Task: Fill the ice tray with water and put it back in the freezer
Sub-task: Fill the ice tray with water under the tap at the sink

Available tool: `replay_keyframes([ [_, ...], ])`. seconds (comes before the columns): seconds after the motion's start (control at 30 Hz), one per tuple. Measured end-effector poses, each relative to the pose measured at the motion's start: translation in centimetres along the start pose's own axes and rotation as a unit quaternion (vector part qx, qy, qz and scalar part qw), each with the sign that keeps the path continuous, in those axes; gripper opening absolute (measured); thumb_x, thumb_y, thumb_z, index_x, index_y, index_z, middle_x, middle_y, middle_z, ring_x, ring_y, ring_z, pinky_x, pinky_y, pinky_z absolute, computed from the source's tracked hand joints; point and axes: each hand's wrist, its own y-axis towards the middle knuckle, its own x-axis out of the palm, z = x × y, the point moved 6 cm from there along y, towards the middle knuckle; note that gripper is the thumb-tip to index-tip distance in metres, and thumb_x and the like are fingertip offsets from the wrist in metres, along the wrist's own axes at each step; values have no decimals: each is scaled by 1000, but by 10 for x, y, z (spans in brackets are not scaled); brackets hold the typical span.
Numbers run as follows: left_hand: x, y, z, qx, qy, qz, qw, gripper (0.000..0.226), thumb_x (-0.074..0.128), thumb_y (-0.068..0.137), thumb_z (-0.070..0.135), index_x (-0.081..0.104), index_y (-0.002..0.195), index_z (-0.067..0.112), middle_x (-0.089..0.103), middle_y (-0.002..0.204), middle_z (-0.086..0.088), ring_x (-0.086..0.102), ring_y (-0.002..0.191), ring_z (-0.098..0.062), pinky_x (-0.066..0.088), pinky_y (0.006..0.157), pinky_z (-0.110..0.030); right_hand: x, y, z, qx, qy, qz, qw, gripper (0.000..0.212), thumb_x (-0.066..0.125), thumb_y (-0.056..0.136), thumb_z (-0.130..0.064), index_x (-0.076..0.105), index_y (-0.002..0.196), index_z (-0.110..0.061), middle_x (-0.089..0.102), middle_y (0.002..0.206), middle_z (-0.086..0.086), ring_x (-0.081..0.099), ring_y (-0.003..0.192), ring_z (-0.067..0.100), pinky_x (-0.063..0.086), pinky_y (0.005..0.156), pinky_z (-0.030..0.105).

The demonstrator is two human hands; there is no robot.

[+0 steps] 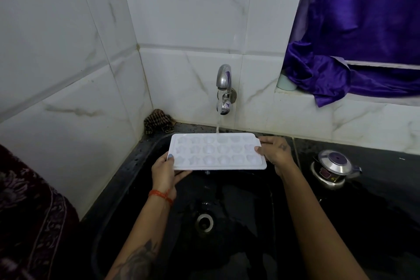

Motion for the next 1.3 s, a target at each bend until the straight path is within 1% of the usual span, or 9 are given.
replay_keyframes([
  [0.1, 7, -2, -1, -1, 5, -9, 1000, 23, 39, 100, 12, 55, 116, 8, 61, 102, -10, 61, 87, -24, 52, 59, -34, -8, 1, 5, 8, 13, 4, 1000, 40, 69, 79, 1, 61, 119, 0, 65, 115, 16, 63, 94, 26, 52, 88, 37],
  [0.23, 18, -5, -5, -7, 13, -19, 1000, 24, 38, 100, 12, 54, 117, 6, 61, 106, -12, 60, 93, -27, 52, 60, -34, -20, 1, 10, 10, 8, 16, 1000, 40, 69, 80, 0, 62, 119, -1, 66, 115, 15, 62, 91, 23, 49, 82, 30],
  [0.33, 26, -6, -7, -8, 23, -29, 999, 26, 38, 101, 12, 53, 120, 4, 60, 111, -14, 60, 98, -29, 52, 61, -34, -28, 1, 13, 12, 17, 25, 999, 39, 69, 79, 1, 62, 118, 0, 66, 114, 15, 60, 87, 21, 48, 80, 29],
  [0.43, 35, -7, -10, -8, 29, -40, 999, 27, 38, 101, 12, 54, 121, 4, 60, 111, -14, 60, 97, -29, 53, 61, -34, -37, 4, 18, 11, 28, 30, 999, 40, 67, 79, 4, 61, 118, 2, 66, 114, 17, 59, 86, 21, 48, 80, 30],
  [0.6, 47, -6, -17, -12, 51, -58, 997, 30, 38, 101, 12, 52, 124, 1, 60, 117, -17, 61, 101, -31, 55, 64, -35, -52, 8, 28, 18, 37, 47, 998, 39, 69, 77, 3, 63, 115, 2, 66, 112, 19, 64, 96, 28, 50, 94, 45],
  [0.77, 61, -3, -23, -14, 65, -80, 995, 28, 38, 100, 12, 52, 123, 4, 60, 118, -15, 61, 105, -31, 54, 64, -33, -62, 12, 38, 38, 42, 65, 996, 40, 69, 78, 2, 63, 117, 0, 66, 113, 18, 63, 101, 33, 49, 95, 49],
  [0.93, 74, 2, -25, -3, 65, -100, 993, 24, 37, 100, 8, 52, 118, 7, 60, 112, -12, 62, 91, -23, 55, 60, -30, -68, 13, 43, 39, 48, 76, 995, 35, 65, 79, 4, 65, 113, -2, 68, 109, 17, 64, 101, 34, 49, 94, 49],
  [1.07, 81, 9, -26, 4, 63, -114, 992, 24, 37, 101, 9, 53, 118, 8, 61, 114, -12, 61, 96, -25, 53, 66, -31, -69, 16, 44, 42, 51, 91, 994, 36, 64, 81, 4, 64, 116, -1, 67, 112, 18, 63, 104, 33, 49, 96, 48],
  [1.3, 87, 22, -26, 4, 58, -124, 991, 18, 39, 100, 10, 55, 108, 14, 63, 103, -5, 63, 88, -17, 54, 63, -29, -67, 21, 43, 44, 42, 105, 993, 40, 64, 80, 1, 62, 120, -4, 66, 117, 15, 62, 108, 31, 47, 99, 46],
])
